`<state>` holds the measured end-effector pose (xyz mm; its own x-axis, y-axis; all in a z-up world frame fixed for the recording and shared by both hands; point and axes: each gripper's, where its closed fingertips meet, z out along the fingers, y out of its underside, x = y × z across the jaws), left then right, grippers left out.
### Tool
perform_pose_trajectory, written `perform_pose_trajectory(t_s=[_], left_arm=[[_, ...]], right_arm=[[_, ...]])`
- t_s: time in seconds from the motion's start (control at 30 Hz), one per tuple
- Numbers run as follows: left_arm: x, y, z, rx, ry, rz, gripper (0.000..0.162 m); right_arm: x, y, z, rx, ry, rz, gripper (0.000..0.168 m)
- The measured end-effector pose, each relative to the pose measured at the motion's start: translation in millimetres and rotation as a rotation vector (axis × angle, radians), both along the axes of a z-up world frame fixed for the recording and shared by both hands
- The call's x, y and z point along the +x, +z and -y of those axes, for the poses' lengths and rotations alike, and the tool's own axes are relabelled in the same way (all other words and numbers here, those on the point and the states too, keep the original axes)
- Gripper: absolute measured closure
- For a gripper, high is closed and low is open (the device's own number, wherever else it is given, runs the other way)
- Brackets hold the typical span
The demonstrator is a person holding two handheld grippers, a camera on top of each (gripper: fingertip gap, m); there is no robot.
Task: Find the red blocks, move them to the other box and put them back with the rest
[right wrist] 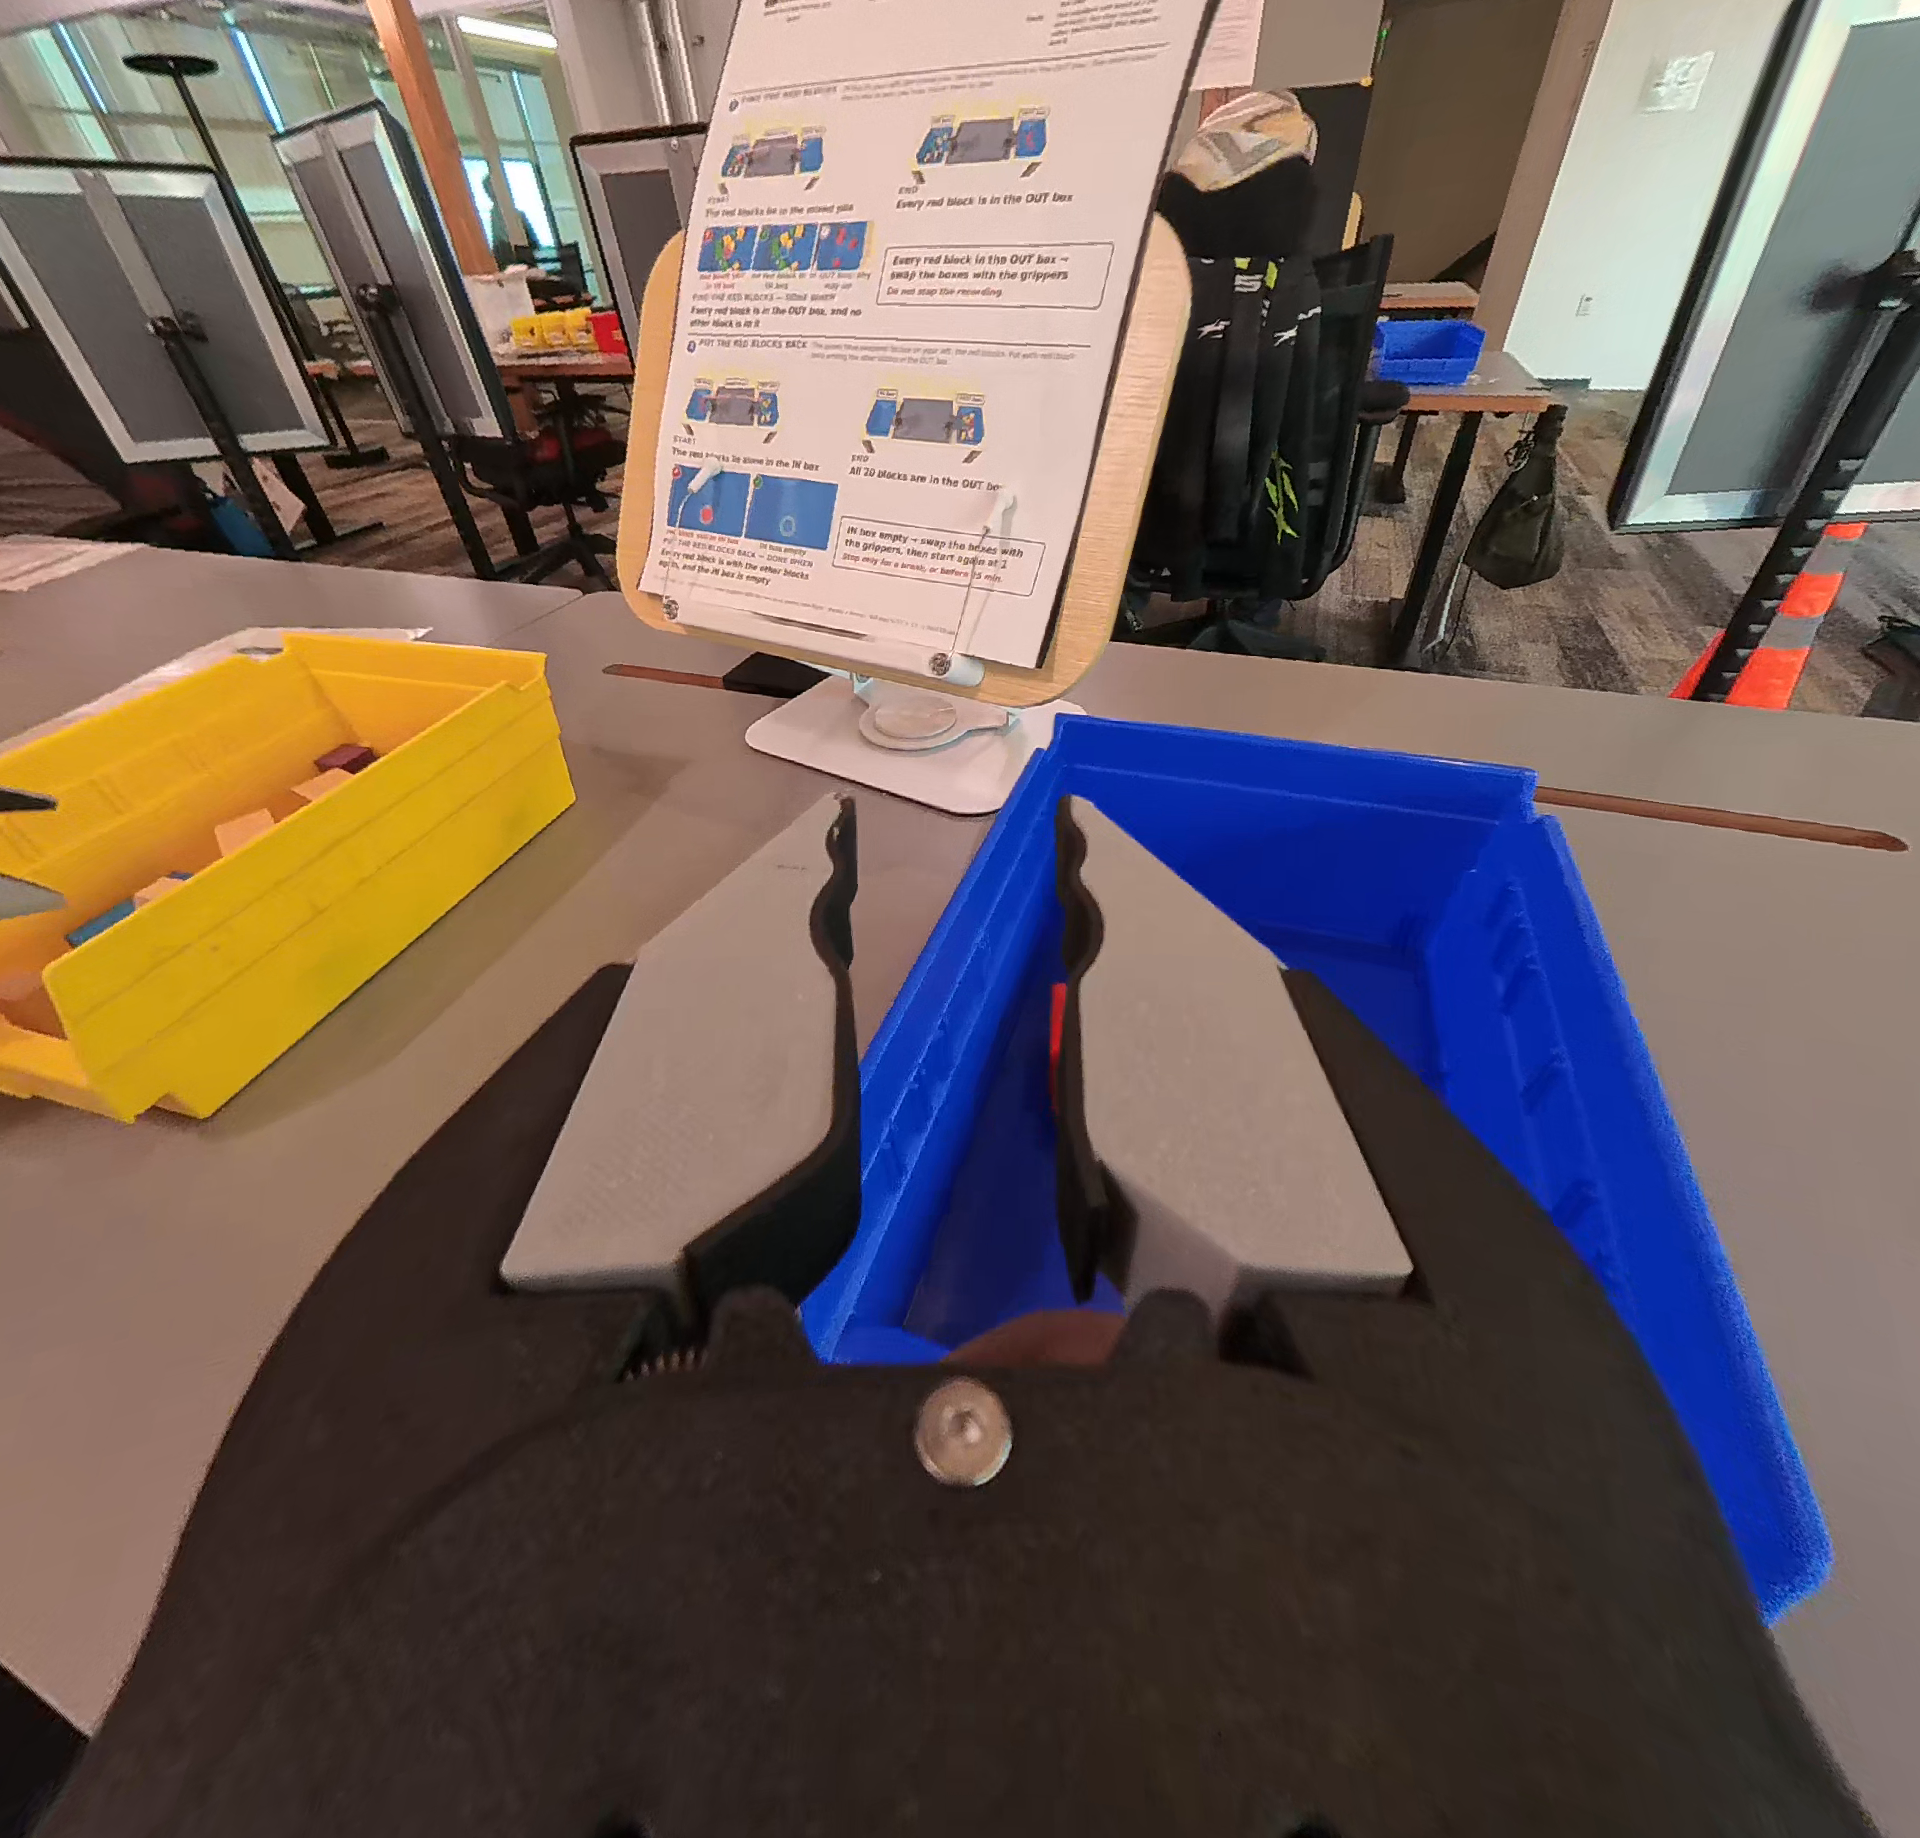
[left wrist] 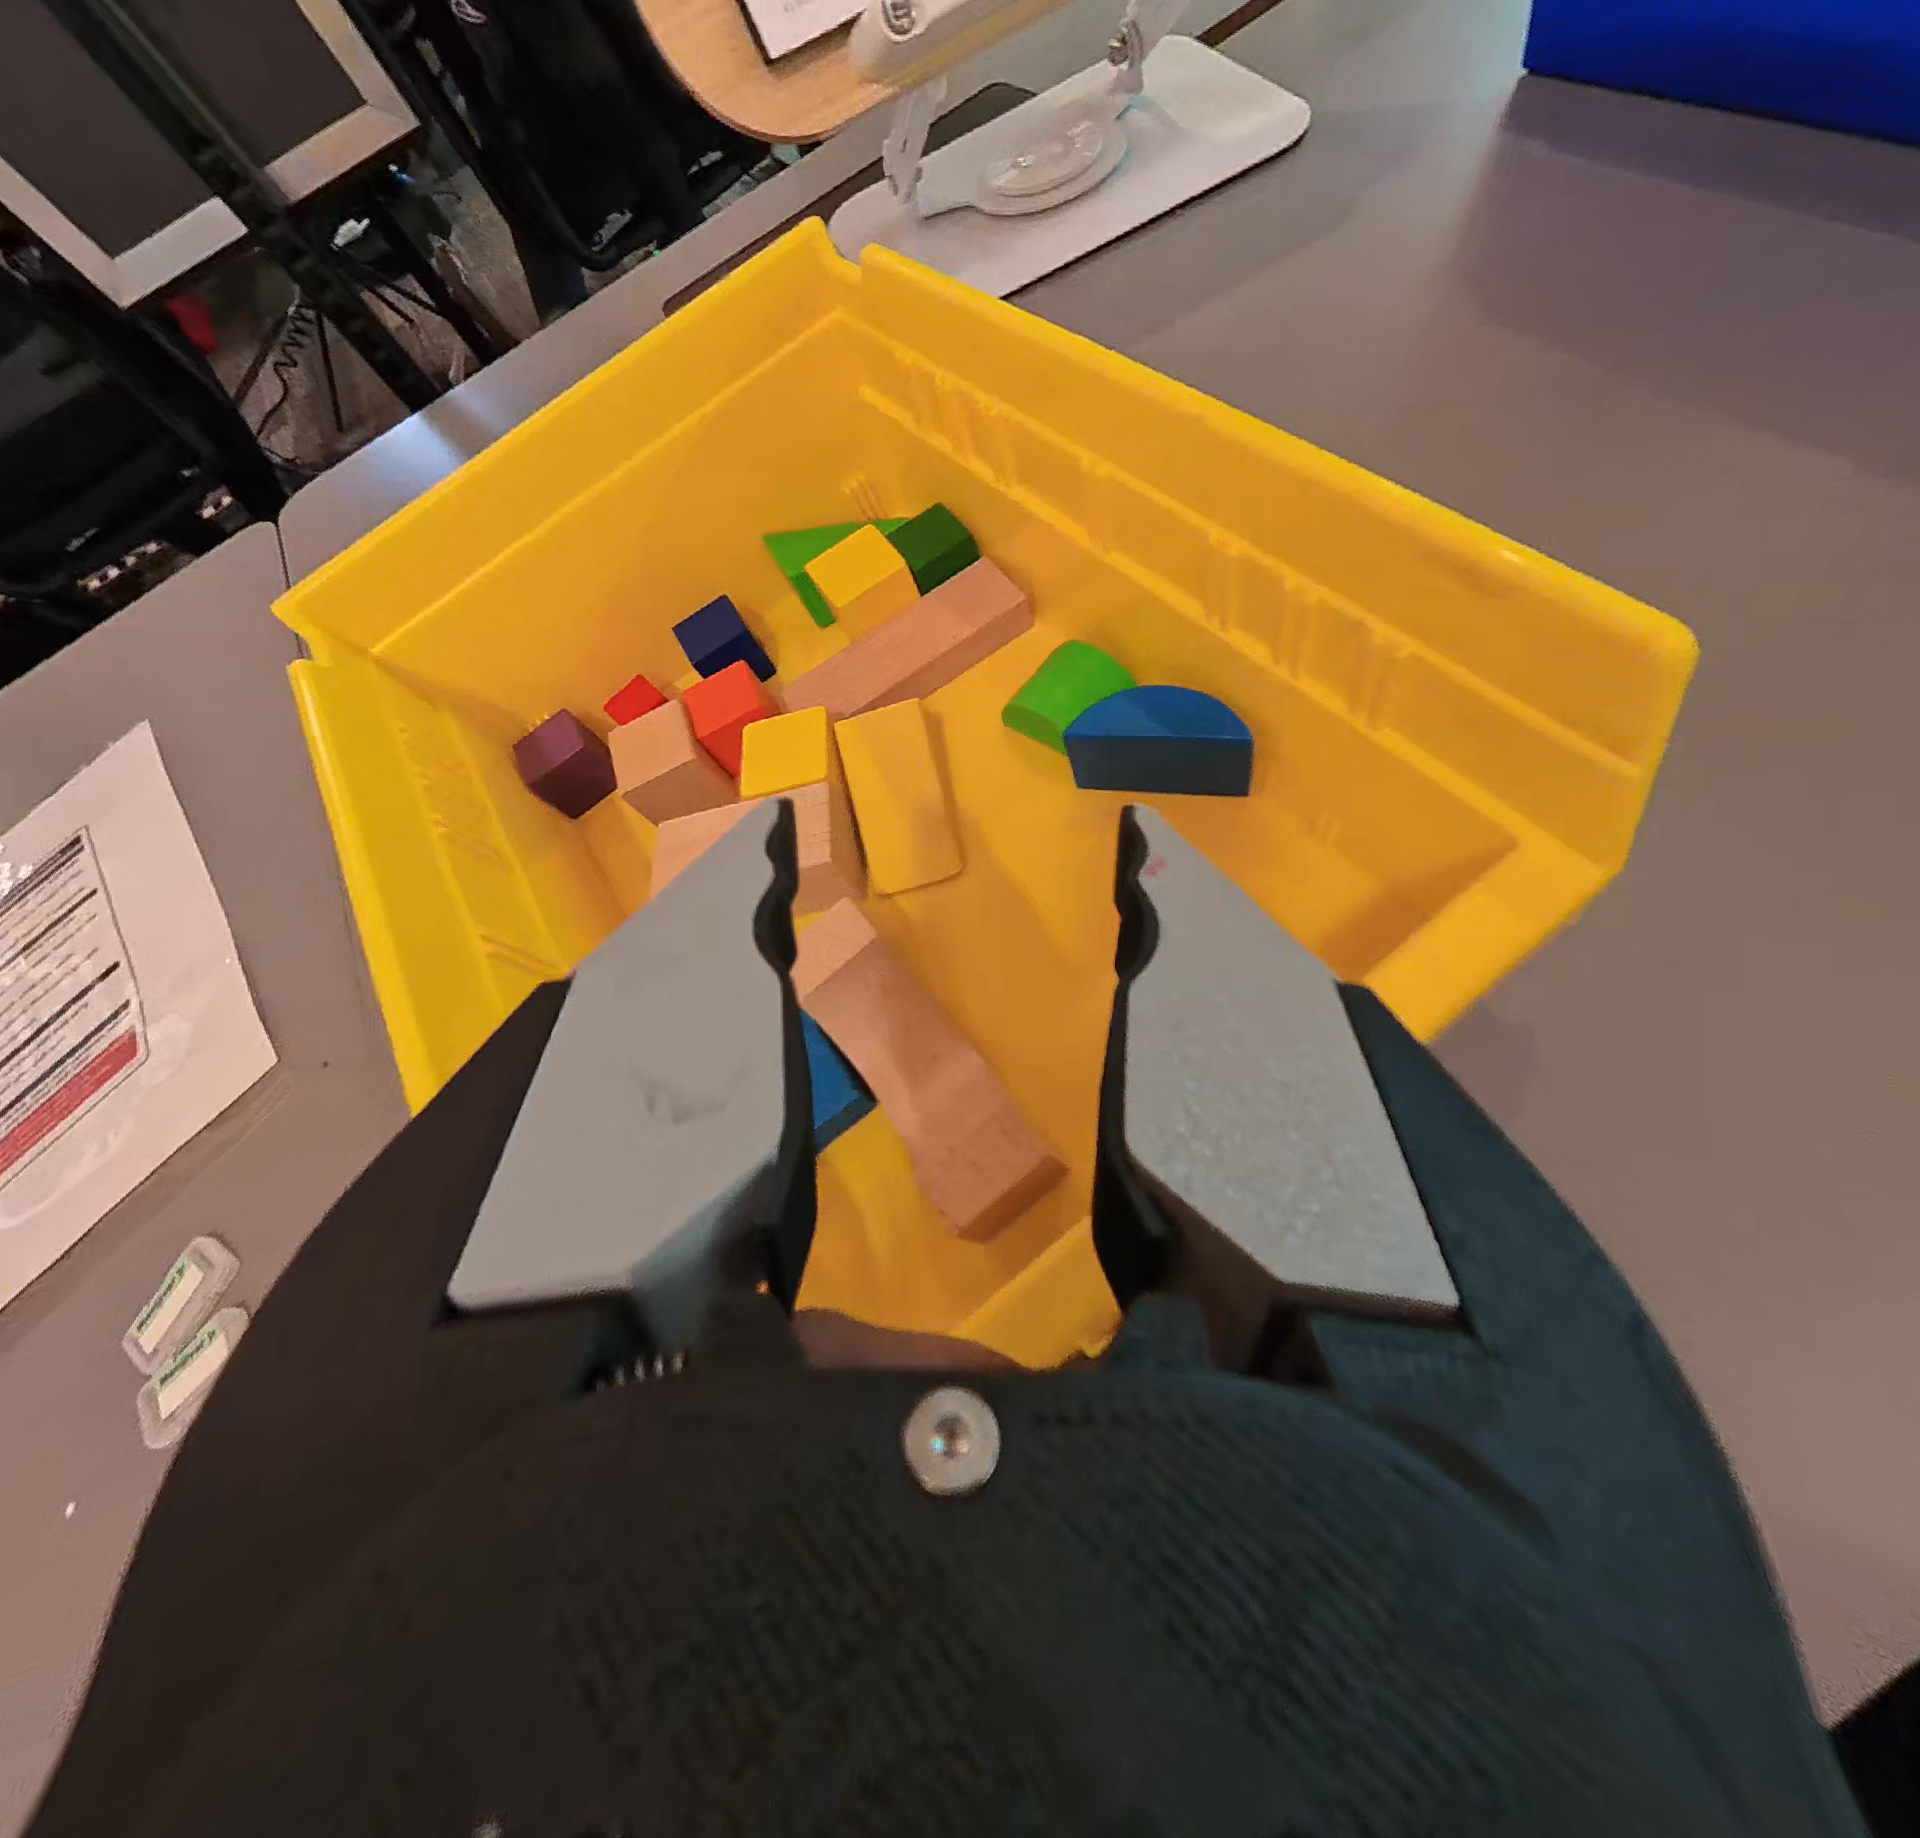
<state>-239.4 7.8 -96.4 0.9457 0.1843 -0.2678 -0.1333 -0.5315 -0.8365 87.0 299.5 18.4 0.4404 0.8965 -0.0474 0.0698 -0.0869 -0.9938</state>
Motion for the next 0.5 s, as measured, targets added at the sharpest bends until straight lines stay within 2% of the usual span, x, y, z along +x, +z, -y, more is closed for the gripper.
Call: perform_pose_trajectory(t_s=[0.07, 0.17, 0.3, 0.4, 0.5], left_arm=[[-8, 7, 0, 0.046, 0.042, 0.025, 0.102], [-32, 29, 1, 0.177, 0.160, 0.068, 0.114], [-54, 44, -9, 0.248, 0.212, 0.124, 0.108], [-72, 37, -33, 0.127, 0.234, 0.099, 0.115], [-84, 30, -63, -0.014, 0.221, 0.126, 0.110]], right_arm=[[-3, -3, 1, -0.002, 0.007, 0.012, 0.133], [-7, -8, 1, -0.012, 0.011, 0.024, 0.133], [-7, -14, -3, -0.013, 0.000, 0.049, 0.133], [0, -13, -9, -0.020, -0.023, 0.043, 0.133], [7, -10, -13, -0.045, -0.026, 0.017, 0.133]])
